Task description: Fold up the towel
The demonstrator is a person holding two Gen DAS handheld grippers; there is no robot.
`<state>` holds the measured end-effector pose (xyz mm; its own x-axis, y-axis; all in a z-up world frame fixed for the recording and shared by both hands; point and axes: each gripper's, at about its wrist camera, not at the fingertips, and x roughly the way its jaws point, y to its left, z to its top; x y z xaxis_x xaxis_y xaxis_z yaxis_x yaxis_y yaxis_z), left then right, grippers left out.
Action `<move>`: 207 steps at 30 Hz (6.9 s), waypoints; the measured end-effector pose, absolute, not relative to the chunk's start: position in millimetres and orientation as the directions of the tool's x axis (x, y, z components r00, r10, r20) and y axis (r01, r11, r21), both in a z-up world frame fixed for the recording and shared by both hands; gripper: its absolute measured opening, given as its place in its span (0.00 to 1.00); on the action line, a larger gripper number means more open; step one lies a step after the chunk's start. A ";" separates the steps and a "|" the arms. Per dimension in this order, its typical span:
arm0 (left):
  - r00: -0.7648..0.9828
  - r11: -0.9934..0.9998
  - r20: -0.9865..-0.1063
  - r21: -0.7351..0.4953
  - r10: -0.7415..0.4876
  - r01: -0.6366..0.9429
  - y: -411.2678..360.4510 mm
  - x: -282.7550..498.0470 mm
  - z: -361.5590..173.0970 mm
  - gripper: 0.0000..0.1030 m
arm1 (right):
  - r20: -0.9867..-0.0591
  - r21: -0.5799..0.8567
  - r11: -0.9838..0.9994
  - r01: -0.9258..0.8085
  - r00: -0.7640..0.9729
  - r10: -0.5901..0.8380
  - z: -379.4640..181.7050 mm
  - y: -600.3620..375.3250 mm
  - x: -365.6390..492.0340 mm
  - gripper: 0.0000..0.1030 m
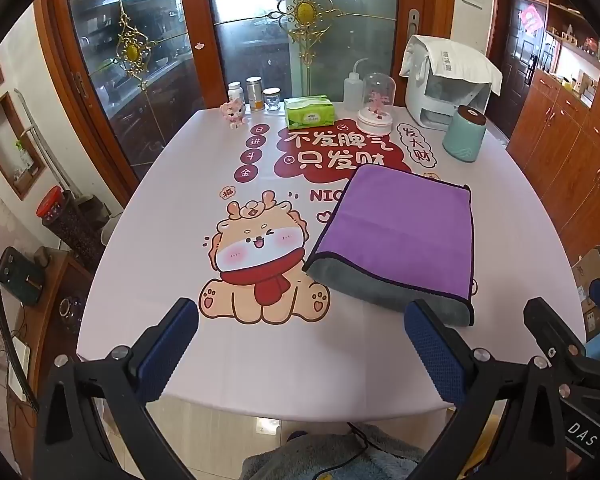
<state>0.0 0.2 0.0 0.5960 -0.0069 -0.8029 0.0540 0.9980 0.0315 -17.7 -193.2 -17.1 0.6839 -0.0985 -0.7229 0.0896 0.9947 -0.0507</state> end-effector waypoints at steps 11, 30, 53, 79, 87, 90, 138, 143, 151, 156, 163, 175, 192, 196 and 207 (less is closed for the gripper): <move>0.595 0.998 -0.804 0.036 -0.002 0.052 -0.1 -0.1 0.0 0.99 | -0.723 -0.048 0.995 0.089 0.684 -0.097 -18.6 -191.8 -17.8 1.00; 0.595 0.998 -0.804 0.032 -0.004 0.051 0.2 -1.2 -1.5 0.99 | -0.726 -0.049 0.995 0.091 0.681 -0.098 -20.3 -189.1 -18.2 1.00; 0.593 0.998 -0.805 0.031 -0.007 0.055 -2.6 -0.3 -2.8 0.99 | -0.727 -0.051 0.995 0.090 0.679 -0.099 -21.1 -189.0 -21.7 1.00; 0.594 0.998 -0.804 0.029 -0.012 0.060 -9.6 -8.6 -4.6 0.99 | -0.736 -0.049 0.994 0.093 0.670 -0.099 -23.3 -195.7 -26.3 1.00; 0.595 0.998 -0.804 0.028 -0.014 0.061 -10.2 -11.2 -3.3 0.99 | -0.734 -0.045 0.995 0.087 0.673 -0.092 -21.2 -196.7 -27.3 1.00; 0.596 0.998 -0.803 0.026 -0.014 0.058 -11.8 -12.8 -3.8 0.99 | -0.732 -0.043 0.996 0.083 0.675 -0.088 -18.5 -199.0 -27.2 1.00; 0.539 0.979 -0.841 0.067 -0.048 0.193 -21.5 81.0 -52.9 0.95 | -0.811 0.052 0.998 0.041 0.585 0.018 -104.7 -298.8 31.1 0.89; 0.535 0.940 -0.841 0.112 -0.083 0.323 -28.7 111.5 -78.7 0.95 | -0.846 0.051 0.997 0.058 0.533 0.012 -131.0 -298.4 45.8 0.82; 0.380 0.874 -0.912 0.051 -0.157 0.483 -31.1 166.3 -140.5 0.80 | -0.882 0.054 0.998 0.039 0.470 0.029 -166.5 -293.6 69.0 0.71; 0.294 0.820 -0.937 0.015 -0.188 0.572 -34.8 186.0 -168.3 0.79 | -0.893 0.074 0.997 0.003 0.446 0.065 -185.2 -292.9 82.6 0.62; 0.197 0.739 -0.961 -0.013 -0.196 0.673 -44.1 204.5 -199.1 0.68 | -0.914 0.139 0.990 -0.017 0.383 0.135 -211.3 -299.7 95.5 0.46; 0.058 0.695 -0.967 -0.134 -0.246 0.706 -44.6 214.7 -222.8 0.47 | -0.919 0.208 0.978 -0.025 0.336 0.204 -226.1 -306.1 104.3 0.21; 0.063 0.673 -0.975 -0.098 -0.212 0.733 -44.0 202.8 -224.9 0.08 | -0.910 0.150 0.987 -0.058 0.382 0.161 -216.9 -299.5 96.8 0.05; 0.096 0.671 -0.975 -0.067 -0.203 0.738 -44.9 196.5 -216.9 0.07 | -0.904 0.147 0.988 -0.053 0.399 0.156 -210.6 -298.1 95.4 0.05; 0.242 0.711 -0.950 0.031 -0.197 0.702 -48.8 205.2 -176.2 0.07 | -0.873 0.140 0.990 -0.017 0.470 0.132 -181.0 -301.7 101.2 0.05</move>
